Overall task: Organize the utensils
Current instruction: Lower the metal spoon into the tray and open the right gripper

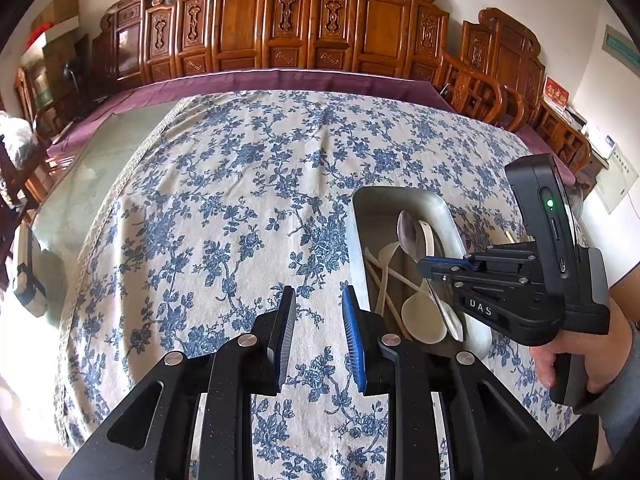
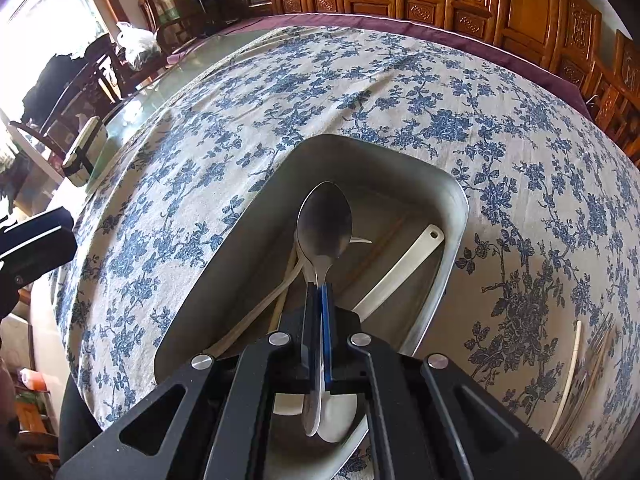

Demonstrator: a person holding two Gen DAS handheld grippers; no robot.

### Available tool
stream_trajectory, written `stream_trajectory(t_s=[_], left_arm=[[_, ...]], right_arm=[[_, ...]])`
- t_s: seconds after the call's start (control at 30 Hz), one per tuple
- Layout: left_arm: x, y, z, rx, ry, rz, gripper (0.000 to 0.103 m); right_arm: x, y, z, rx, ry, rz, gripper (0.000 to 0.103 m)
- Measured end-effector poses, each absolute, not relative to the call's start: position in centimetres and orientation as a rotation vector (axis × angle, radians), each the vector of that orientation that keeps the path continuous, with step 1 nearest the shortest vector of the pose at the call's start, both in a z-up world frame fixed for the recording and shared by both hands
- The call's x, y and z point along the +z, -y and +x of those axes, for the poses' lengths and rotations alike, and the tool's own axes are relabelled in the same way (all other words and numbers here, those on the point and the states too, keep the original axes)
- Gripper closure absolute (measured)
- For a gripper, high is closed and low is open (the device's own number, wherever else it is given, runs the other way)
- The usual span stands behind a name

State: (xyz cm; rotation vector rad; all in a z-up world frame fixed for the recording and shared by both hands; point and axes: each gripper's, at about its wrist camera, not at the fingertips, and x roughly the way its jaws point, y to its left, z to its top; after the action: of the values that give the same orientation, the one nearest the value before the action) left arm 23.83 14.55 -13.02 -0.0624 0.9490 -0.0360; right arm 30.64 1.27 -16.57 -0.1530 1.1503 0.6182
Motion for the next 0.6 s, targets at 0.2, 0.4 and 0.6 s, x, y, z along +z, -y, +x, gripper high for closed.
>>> stream_trajectory(t_s=[0.2,0.4,0.6], left_arm=[[-12.9,-14.3,23.6,-0.041,-0.945,-0.06,0.081],[-12.3,-12.6,23.5,-0.063,-0.937,-0.054,0.079],[-11.8,-9.8,23.5,-0.099,-0.932,-0.036,0.074]], right_arm=[[-15.5,-0.3,30.3,0.628,-1.12,-0.125,0.098],[-13.3,2.6,28.1,0.624,-1.074,-0.114,0.098],[-11.3,8.4,25.0,0.583,-1.035,-0.075,0.098]])
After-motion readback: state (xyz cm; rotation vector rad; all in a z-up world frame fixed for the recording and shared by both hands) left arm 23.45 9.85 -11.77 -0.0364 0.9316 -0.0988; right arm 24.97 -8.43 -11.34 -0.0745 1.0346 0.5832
